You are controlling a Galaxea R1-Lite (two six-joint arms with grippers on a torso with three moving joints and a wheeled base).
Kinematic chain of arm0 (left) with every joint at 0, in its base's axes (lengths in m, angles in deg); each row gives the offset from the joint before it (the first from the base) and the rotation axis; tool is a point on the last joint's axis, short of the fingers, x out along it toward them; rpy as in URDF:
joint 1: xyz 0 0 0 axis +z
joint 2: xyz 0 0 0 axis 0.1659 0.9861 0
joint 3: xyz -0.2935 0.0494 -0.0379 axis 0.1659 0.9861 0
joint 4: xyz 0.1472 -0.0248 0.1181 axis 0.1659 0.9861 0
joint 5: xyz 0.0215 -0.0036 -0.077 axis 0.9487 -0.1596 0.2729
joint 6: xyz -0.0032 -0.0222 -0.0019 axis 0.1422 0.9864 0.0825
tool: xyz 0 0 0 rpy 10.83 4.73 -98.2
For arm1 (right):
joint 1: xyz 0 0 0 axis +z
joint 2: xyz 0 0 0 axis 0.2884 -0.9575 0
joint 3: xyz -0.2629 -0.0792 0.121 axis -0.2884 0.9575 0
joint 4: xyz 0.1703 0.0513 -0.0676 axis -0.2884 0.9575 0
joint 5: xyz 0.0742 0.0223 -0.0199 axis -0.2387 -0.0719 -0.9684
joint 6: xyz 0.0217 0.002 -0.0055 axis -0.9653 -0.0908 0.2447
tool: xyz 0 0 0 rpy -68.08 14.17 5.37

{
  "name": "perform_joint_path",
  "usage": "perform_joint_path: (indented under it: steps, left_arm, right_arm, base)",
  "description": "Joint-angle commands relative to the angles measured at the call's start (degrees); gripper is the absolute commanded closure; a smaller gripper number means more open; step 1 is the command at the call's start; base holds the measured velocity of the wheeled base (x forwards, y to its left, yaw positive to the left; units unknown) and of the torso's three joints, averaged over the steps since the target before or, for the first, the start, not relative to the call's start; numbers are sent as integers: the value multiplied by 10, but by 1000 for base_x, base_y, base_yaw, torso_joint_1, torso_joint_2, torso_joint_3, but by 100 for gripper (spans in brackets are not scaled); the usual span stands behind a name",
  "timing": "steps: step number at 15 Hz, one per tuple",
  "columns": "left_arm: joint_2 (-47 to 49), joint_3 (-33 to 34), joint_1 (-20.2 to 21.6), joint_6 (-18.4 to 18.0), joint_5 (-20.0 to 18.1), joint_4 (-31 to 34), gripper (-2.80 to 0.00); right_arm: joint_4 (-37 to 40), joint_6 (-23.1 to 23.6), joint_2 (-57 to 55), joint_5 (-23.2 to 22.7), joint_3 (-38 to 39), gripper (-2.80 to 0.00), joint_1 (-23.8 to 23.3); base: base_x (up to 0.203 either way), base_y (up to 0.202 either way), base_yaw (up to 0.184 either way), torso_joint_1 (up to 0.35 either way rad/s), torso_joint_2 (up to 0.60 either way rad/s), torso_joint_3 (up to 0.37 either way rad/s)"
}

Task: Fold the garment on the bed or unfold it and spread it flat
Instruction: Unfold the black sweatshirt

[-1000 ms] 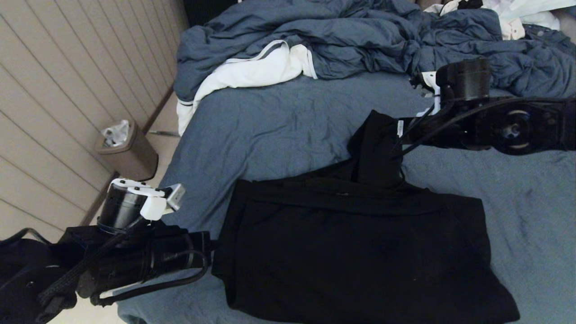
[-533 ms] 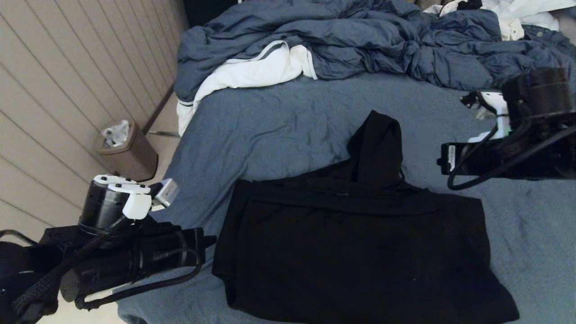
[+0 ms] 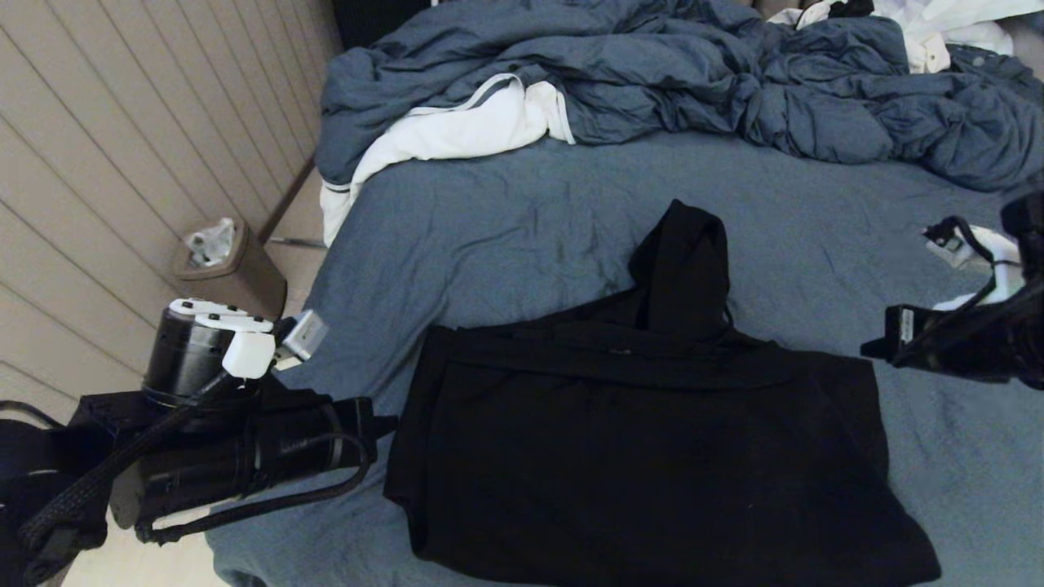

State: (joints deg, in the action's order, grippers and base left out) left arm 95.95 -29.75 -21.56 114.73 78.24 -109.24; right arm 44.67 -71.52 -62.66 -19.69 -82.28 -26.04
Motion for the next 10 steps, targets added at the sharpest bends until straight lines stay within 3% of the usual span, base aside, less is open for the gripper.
perform_joint_path:
  steps: [1, 4, 6, 10]
  left_arm:
    - [16, -27, 0, 1, -10, 26, 0]
    - [71, -108, 24, -20, -40, 104, 0]
    - [115, -162, 36, -55, -59, 126, 0]
    - [171, -255, 38, -68, -97, 198, 0]
  right_arm:
    - [1, 10, -7, -24, 17, 0, -37]
    - [-3, 65, -27, -64, 28, 0, -91]
    - [-5, 66, -30, -74, 40, 0, -93]
    - [-6, 77, -37, -109, 56, 0, -86]
  base:
    - [0, 0, 0, 0, 0, 0]
    - [0, 0, 0, 0, 0, 0]
    - [0, 0, 0, 0, 0, 0]
    - [0, 0, 0, 0, 0, 0]
